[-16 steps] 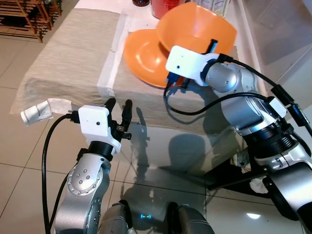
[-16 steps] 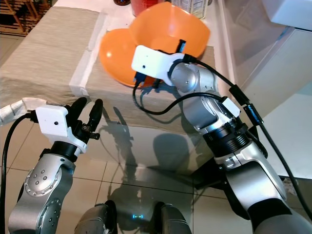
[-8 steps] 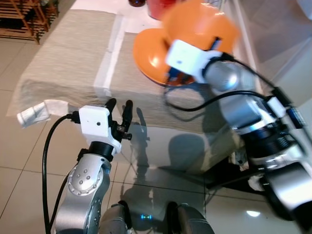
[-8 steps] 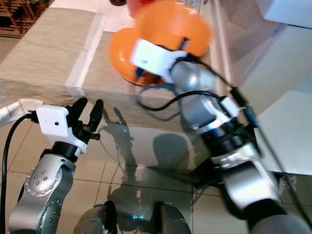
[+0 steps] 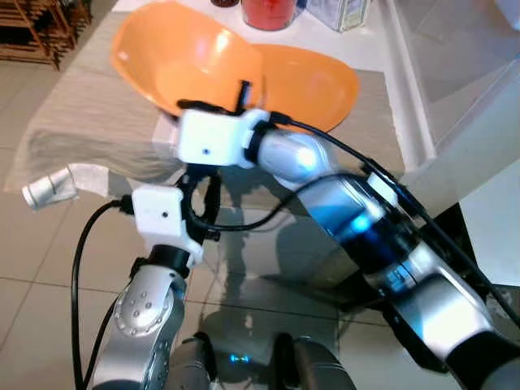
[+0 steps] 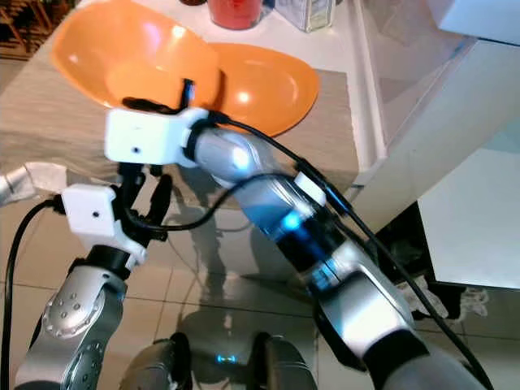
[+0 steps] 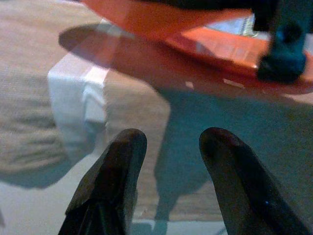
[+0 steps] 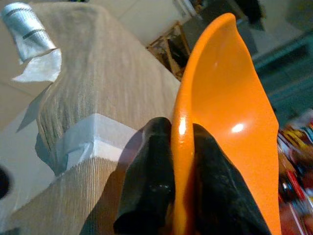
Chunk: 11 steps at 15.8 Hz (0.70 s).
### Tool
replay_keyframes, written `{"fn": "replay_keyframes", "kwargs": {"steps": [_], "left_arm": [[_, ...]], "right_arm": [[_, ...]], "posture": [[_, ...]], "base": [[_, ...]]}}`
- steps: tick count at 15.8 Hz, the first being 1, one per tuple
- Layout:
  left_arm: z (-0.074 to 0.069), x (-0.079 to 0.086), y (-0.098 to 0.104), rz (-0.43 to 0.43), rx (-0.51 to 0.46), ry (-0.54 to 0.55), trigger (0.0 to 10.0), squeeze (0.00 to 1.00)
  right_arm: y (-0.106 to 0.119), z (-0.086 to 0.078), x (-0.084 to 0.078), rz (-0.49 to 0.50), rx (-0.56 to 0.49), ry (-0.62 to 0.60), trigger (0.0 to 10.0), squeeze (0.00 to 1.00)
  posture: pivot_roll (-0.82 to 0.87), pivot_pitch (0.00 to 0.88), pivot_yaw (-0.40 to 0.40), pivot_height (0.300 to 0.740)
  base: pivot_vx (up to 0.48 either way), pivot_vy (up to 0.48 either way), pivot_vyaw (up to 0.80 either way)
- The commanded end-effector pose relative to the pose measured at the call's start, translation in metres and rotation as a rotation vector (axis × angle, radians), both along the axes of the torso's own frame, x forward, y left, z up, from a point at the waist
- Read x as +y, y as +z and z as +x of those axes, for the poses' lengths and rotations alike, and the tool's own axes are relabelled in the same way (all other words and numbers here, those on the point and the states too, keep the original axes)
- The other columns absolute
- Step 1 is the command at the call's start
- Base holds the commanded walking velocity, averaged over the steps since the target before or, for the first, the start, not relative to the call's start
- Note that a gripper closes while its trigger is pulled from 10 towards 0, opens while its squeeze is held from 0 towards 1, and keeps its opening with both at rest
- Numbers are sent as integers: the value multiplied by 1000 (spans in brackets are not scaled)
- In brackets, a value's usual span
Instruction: Setting the table
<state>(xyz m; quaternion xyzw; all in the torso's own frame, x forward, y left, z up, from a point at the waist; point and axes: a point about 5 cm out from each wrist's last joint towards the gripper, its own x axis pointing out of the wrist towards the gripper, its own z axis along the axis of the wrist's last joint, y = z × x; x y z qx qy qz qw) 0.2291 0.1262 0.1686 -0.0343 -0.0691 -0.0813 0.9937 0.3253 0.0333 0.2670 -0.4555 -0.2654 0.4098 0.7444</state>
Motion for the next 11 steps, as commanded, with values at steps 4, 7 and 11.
{"fn": "replay_keyframes", "kwargs": {"steps": [4, 7, 11], "left_arm": [[-17, -7, 1, -14, 21, 10, 10000, 0], [-26, -6, 2, -24, 36, 34, 10000, 0], [-30, -9, 4, -32, 49, 41, 10000, 0]], "right_arm": [[23, 6, 35, 52, -155, 65, 0, 0], [28, 13, 47, -5, -190, 56, 3961, 0], [26, 27, 46, -117, -187, -18, 10000, 1000]], "posture": [[-10, 316, -85, 740], [1, 350, -96, 740], [7, 359, -101, 740]], "base": [[0, 0, 0], [0, 0, 0], [0, 0, 0]]}}
